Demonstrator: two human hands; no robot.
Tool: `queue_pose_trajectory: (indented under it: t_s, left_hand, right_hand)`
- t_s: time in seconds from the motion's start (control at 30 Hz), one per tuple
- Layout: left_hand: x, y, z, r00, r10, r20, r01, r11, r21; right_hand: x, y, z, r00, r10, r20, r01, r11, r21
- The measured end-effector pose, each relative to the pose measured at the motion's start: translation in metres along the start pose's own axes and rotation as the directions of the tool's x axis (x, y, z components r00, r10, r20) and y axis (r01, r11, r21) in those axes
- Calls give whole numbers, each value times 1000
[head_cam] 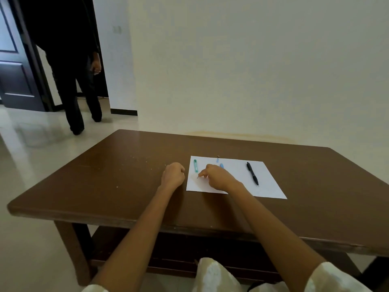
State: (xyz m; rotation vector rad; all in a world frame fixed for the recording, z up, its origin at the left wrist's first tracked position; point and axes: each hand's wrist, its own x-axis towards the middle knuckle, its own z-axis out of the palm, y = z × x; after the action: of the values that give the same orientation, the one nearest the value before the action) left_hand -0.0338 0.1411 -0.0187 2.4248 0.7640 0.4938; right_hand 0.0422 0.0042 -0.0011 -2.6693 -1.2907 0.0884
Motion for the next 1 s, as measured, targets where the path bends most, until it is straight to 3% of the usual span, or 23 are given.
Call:
queue_pose_trajectory:
  t_s: [0.3, 0.53, 0.8, 1.0]
  left_hand:
    - [14, -9, 1, 997, 43, 65, -42, 999, -17]
    - [14, 0, 2, 993, 51, 107, -55, 998, 39]
    - [18, -1, 2, 994, 102, 44, -106, 991, 78]
    - [24, -8, 0, 982, 175, 76, -181, 980, 87]
  right_hand:
    - [13, -9, 15, 998, -41, -37, 41, 999, -21]
    - [17, -10, 15, 1000, -5, -18, 7, 992, 122]
    - [16, -2, 9, 998, 32, -54, -19, 976, 218]
    - [17, 2, 15, 998, -14, -65, 20, 996, 88]
